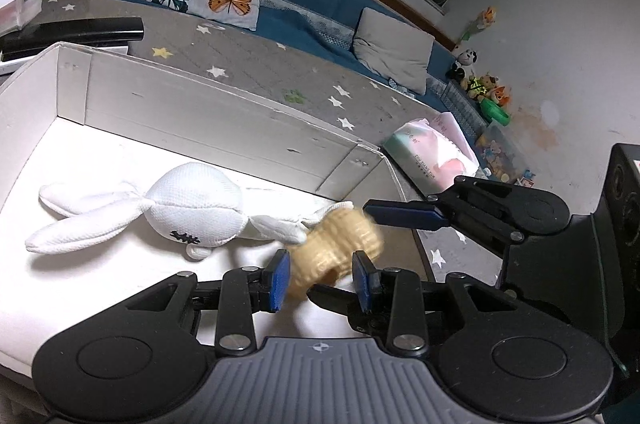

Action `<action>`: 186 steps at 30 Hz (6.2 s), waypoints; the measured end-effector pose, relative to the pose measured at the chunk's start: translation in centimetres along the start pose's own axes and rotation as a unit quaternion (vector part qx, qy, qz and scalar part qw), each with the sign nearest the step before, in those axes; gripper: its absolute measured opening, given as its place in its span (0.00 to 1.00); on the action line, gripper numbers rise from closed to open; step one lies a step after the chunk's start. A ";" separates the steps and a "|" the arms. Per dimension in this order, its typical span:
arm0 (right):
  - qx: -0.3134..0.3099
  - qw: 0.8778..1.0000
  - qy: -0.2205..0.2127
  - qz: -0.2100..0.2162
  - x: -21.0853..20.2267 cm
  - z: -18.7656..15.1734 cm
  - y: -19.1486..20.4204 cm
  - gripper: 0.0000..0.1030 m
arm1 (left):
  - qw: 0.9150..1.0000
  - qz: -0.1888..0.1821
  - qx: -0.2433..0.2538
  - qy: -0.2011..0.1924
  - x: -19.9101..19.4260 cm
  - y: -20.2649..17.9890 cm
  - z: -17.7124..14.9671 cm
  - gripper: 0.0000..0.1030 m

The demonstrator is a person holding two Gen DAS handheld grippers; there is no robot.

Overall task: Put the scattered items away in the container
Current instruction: 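Lift the peanut toy with the left gripper and carry it into the box, then release the peanut toy beside the rabbit and withdraw the left gripper, then lower the left gripper onto the green alien toy and close on it, then lift the green alien toy with the left gripper and carry it into the box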

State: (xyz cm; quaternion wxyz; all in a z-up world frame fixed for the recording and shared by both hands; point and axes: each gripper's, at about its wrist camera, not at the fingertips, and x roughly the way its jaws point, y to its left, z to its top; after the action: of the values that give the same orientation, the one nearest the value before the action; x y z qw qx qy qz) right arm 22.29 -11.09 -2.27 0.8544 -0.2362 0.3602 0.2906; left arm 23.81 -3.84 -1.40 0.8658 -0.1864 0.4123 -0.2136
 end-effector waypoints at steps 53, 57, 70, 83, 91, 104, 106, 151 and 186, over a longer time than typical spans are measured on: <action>0.155 0.980 -0.119 -0.030 -12.3 -11.1 7.9 0.86 | 0.996 0.013 0.059 -0.059 -9.6 -3.9 -11.7 0.35; 0.160 0.981 -0.110 -0.027 -11.5 -11.4 8.5 0.86 | 0.997 0.009 0.050 -0.057 -9.7 -3.6 -12.1 0.35; 0.165 0.982 -0.093 -0.019 -9.8 -11.6 9.5 0.83 | 0.998 0.003 0.037 -0.044 -8.8 -3.3 -12.7 0.35; 0.184 0.978 -0.097 -0.006 -9.2 -12.0 9.3 0.69 | 0.999 0.004 0.034 -0.038 -8.4 -3.2 -12.9 0.35; 0.195 0.976 -0.100 0.000 -8.9 -12.2 9.0 0.64 | 0.999 0.004 0.035 -0.032 -7.9 -3.2 -12.9 0.35; 0.206 0.972 -0.108 0.014 -8.6 -12.2 9.0 0.49 | 0.999 -0.013 0.042 -0.026 -7.1 -3.8 -12.3 0.36; 0.207 0.972 -0.108 0.015 -8.6 -12.2 9.0 0.49 | 0.999 -0.015 0.044 -0.024 -7.0 -3.9 -12.2 0.36; 0.219 0.969 -0.118 -0.002 -11.4 -14.6 11.8 0.47 | 0.999 -0.022 0.048 -0.009 -8.0 -5.9 -14.9 0.38; 0.168 0.966 -0.192 -0.034 -17.0 -11.9 13.4 0.47 | 0.990 -0.001 0.106 -0.094 -14.0 -10.3 -14.6 0.39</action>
State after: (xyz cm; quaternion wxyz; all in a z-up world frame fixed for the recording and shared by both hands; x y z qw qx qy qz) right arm -2.04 -14.27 0.43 0.9444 -0.0412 0.2249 0.2361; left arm 2.07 -7.35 4.03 0.9156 -0.1134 0.3036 -0.2381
